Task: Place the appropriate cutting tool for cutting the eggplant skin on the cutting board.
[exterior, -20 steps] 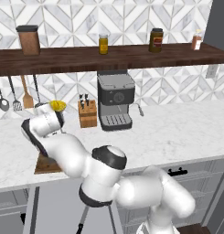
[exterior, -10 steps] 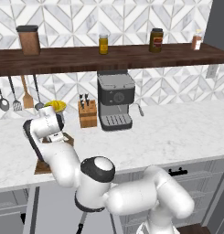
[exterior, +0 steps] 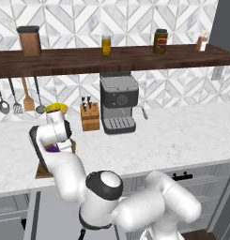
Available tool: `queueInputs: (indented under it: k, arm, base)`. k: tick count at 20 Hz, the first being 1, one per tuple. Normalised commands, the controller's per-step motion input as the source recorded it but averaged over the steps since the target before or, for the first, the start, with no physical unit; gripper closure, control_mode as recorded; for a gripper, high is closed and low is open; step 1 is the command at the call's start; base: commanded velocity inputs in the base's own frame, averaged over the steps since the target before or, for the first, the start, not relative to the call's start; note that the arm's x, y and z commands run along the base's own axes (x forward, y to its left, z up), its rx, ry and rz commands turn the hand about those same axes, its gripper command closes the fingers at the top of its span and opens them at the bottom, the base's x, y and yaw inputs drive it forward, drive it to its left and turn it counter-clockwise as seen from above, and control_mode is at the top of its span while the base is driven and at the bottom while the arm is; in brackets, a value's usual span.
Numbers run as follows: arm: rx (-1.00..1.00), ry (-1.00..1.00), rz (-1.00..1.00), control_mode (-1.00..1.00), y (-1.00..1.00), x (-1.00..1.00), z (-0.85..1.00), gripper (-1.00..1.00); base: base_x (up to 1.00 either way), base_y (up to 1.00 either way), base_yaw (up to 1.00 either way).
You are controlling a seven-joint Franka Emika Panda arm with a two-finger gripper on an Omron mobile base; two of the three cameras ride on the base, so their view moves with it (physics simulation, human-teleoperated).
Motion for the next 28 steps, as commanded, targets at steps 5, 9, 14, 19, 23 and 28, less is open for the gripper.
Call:
queueInputs:
  k: [5,9,14,19,23,28]
  arm:
    - [0.09,-0.11,0.0,-1.0,-0.28,-0.53,0.09,-1.0]
    - [0.08,-0.11,0.0,-1.0,-0.42,-0.86,0.47,-1.0]
    - [0.1,-0.07,0.0,-1.0,-0.75,-0.66,0.44,-1.0]
    - [0.1,-0.02,-0.02,-1.0,-0.99,-0.23,0.41,-1.0]
    - [0.09,-0.02,0.0,-1.0,-1.0,-0.02,0.49,-1.0]
    - [0.05,-0.05,0.0,-1.0,-1.0,0.0,0.57,-1.0]
  base:
    - [0.0,0.0,0.0]
    - [0.0,0.0,0.0]
    - [0.0,0.0,0.0]
    - [0.0,0.0,0.0]
    - [0.0,0.0,0.0]
    - [0.0,0.0,0.0]
